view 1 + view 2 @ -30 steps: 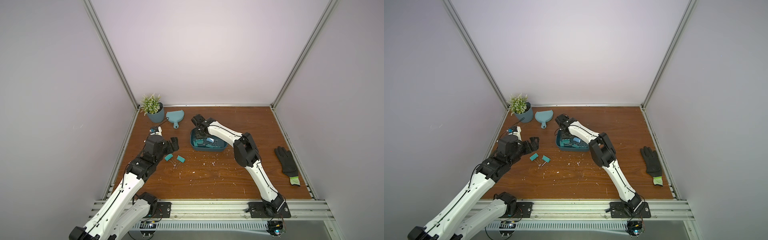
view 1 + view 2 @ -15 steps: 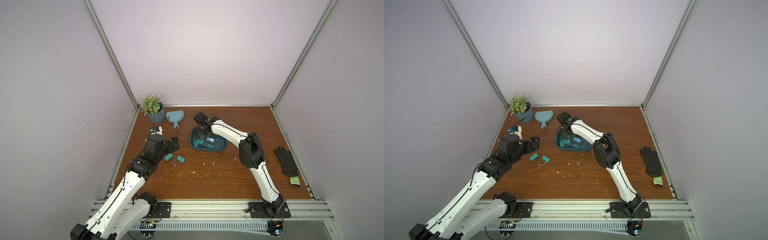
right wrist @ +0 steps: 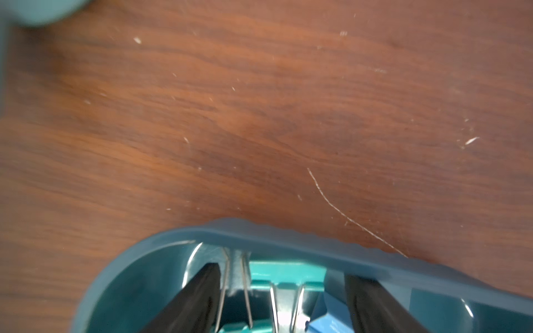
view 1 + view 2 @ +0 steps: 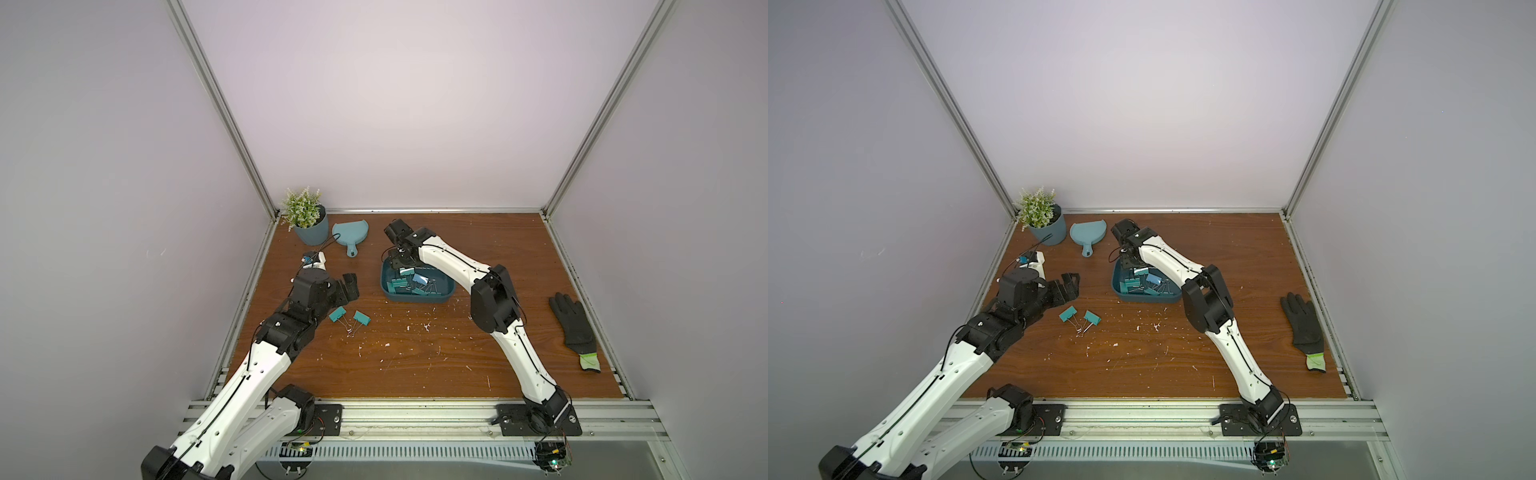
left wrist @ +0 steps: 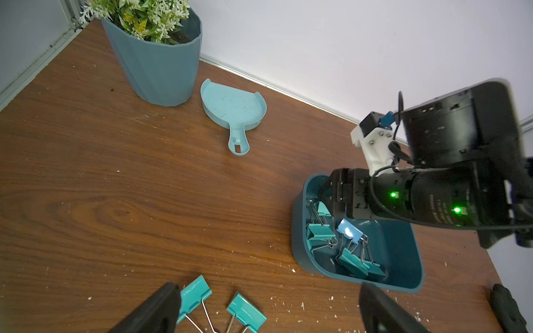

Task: Take out the binder clips from the storage box
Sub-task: Pick up the binder clip from the storage box.

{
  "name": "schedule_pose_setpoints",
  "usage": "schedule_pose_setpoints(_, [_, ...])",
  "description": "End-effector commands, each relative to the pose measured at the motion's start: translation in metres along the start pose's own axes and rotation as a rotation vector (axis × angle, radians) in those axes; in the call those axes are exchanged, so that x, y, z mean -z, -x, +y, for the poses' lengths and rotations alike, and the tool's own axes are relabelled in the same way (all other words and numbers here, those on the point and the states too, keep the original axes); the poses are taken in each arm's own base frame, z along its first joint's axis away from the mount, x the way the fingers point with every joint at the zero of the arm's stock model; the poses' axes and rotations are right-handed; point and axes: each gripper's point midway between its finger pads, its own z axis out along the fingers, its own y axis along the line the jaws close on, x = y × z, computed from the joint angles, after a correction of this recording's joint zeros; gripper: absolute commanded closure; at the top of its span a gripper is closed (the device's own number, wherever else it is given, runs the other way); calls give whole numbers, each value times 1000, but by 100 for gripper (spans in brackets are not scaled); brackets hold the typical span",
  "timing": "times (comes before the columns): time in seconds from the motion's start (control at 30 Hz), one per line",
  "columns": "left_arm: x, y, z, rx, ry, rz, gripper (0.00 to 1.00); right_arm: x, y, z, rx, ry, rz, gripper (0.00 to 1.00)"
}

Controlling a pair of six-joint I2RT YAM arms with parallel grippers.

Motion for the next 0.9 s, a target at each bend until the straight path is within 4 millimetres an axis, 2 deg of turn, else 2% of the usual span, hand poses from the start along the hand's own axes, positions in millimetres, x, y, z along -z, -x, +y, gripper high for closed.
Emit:
schedule_pose_setpoints(0.0, [1,7,-3,-21,2,-19,0,1,1,-7,6,-19,11,28])
schedule_pose_setpoints(0.37, [0,7,-2,-26,8,-17,0,-8,-4,-13,-5,-17,32,43])
schedule_pose_setpoints(0.47, [0,7,-2,-26,9,-17,0,-9,-5,-14,-7,-17,34,43])
schedule_pose_setpoints(0.6, [0,6,-1,-26,11,-14,0,-11,-7,-16,-14,-17,41,38])
schedule_pose_setpoints(0.87, [2,7,-1,-23,11,-17,0,-10,-7,-17,-22,-12,36,42])
